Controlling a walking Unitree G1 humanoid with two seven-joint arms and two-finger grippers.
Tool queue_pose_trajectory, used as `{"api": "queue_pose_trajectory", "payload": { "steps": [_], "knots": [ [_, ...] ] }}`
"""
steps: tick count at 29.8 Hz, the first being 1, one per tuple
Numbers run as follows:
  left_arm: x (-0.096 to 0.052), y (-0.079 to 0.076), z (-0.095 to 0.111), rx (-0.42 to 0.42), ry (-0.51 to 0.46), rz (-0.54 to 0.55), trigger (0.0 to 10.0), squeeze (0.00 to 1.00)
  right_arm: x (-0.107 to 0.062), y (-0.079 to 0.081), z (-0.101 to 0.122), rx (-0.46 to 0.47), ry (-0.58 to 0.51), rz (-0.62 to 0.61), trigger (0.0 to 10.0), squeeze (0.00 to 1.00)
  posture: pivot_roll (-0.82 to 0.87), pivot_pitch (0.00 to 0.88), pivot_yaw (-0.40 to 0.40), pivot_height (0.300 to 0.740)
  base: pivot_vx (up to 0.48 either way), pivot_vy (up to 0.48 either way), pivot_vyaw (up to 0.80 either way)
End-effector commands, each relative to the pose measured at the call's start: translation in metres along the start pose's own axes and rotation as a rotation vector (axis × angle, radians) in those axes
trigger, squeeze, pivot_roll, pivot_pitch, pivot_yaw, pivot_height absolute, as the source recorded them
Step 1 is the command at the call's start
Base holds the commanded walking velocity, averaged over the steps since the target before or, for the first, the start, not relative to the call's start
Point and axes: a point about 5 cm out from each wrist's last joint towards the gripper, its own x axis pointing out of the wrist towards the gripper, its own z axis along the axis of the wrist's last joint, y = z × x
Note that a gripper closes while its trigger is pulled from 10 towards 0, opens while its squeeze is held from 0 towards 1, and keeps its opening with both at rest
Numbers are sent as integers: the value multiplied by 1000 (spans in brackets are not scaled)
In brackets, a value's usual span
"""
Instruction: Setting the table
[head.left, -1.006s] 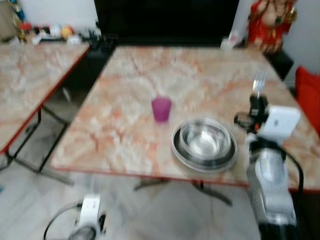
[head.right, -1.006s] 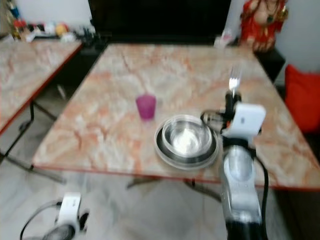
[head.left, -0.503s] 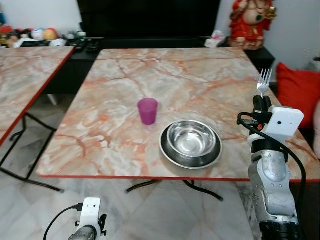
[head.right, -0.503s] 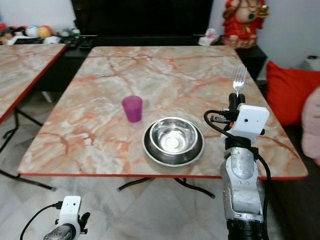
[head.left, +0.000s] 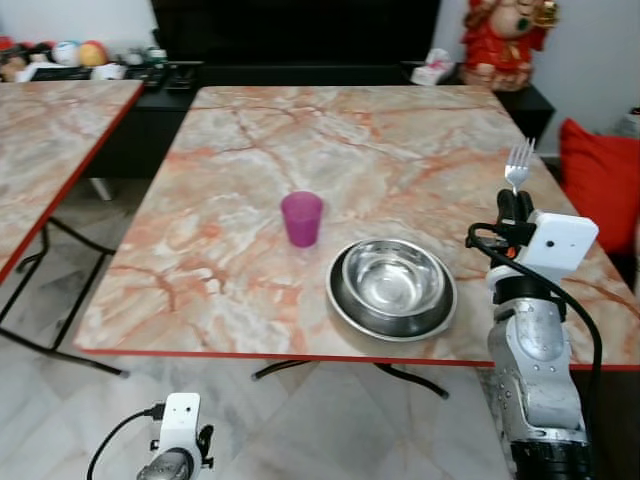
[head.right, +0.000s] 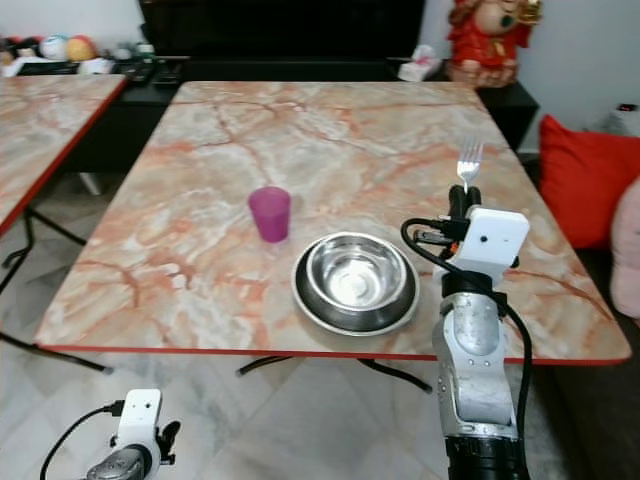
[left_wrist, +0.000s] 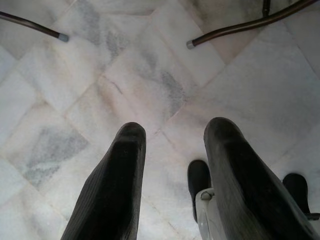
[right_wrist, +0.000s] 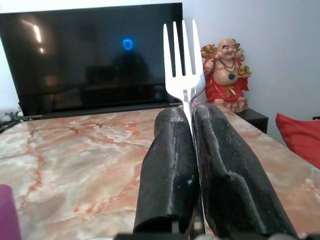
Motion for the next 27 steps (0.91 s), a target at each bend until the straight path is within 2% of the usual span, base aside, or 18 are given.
{"api": "queue_pose_trajectory", "payload": {
  "steps": [1,5,8,14,23,27],
  "knots": [
    [-1,4,-5,0,21,15,10000,0,2,1,1,7,-8,-1,10000,0,-19,27,14,740,0,0,0],
    [-1,4,-5,-1,22,16,10000,0,2,0,1,13,-5,0,10000,0,-19,27,14,740,0,0,-105],
    [-1,4,-5,0,21,20,10000,0,4,6,2,12,-2,27,10000,0,-20,27,14,740,0,0,-775],
    [-1,4,-4,-1,19,20,10000,0,4,8,2,23,-6,24,10000,0,-18,27,14,740,0,0,-773],
    [-1,3,-4,-4,17,18,10000,0,6,5,4,29,-17,6,10000,0,-21,27,11,740,0,0,0],
    [-1,2,-4,-7,17,18,10000,0,6,5,4,34,-15,10,10000,0,-24,32,9,740,250,0,0]
  ]
}}
